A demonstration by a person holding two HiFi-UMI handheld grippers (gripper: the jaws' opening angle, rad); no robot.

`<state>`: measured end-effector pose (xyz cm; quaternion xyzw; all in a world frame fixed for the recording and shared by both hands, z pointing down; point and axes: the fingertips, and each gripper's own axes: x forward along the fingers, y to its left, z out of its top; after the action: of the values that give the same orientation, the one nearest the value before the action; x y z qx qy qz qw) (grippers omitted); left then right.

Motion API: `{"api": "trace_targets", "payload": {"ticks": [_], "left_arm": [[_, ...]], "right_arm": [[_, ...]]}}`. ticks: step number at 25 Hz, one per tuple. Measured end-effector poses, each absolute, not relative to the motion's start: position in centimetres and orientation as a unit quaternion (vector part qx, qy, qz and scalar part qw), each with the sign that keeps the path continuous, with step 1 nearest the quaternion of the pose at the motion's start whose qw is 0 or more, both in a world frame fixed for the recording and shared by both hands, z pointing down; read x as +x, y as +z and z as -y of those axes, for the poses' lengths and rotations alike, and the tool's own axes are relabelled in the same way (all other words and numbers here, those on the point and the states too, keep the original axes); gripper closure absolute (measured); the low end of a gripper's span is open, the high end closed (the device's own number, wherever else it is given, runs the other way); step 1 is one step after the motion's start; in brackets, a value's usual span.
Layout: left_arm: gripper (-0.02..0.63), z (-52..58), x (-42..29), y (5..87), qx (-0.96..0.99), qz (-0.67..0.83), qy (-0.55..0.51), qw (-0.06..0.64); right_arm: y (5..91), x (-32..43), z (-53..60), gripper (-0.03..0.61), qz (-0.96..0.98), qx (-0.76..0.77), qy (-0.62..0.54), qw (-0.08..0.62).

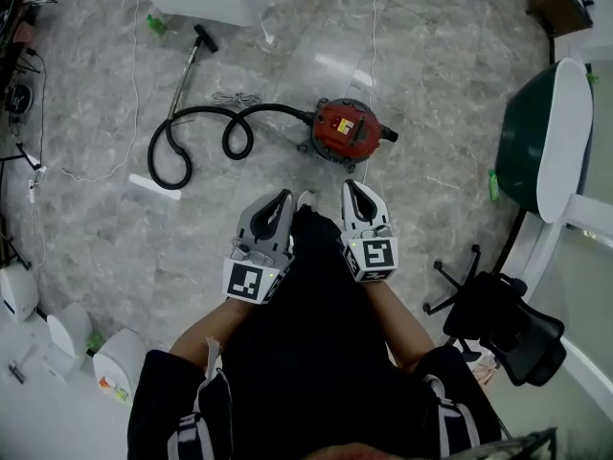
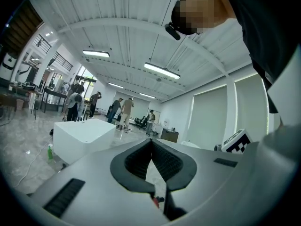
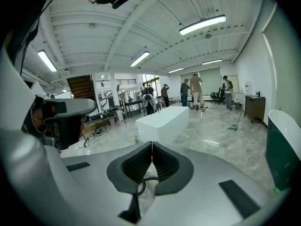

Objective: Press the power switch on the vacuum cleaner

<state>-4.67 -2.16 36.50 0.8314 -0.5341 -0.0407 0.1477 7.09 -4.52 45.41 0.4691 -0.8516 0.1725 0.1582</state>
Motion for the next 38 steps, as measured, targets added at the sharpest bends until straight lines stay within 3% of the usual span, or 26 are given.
{"api": "trace_targets", "payload": {"ticks": [21, 38], "left_arm": [[0.595, 7.8, 1.4, 42.8, 0.835, 0.507, -0.014, 0.214], [0.595, 9.9, 3.5, 45.0, 0.847, 0.49, 0.04, 0.201]], "right_arm": [[58.6, 8.9, 14.6, 0.558, 0.853, 0.411, 0.185, 0.261], [69.9, 10.1, 21.2, 0.558, 0.834, 0.404, 0.202, 0.317]]}}
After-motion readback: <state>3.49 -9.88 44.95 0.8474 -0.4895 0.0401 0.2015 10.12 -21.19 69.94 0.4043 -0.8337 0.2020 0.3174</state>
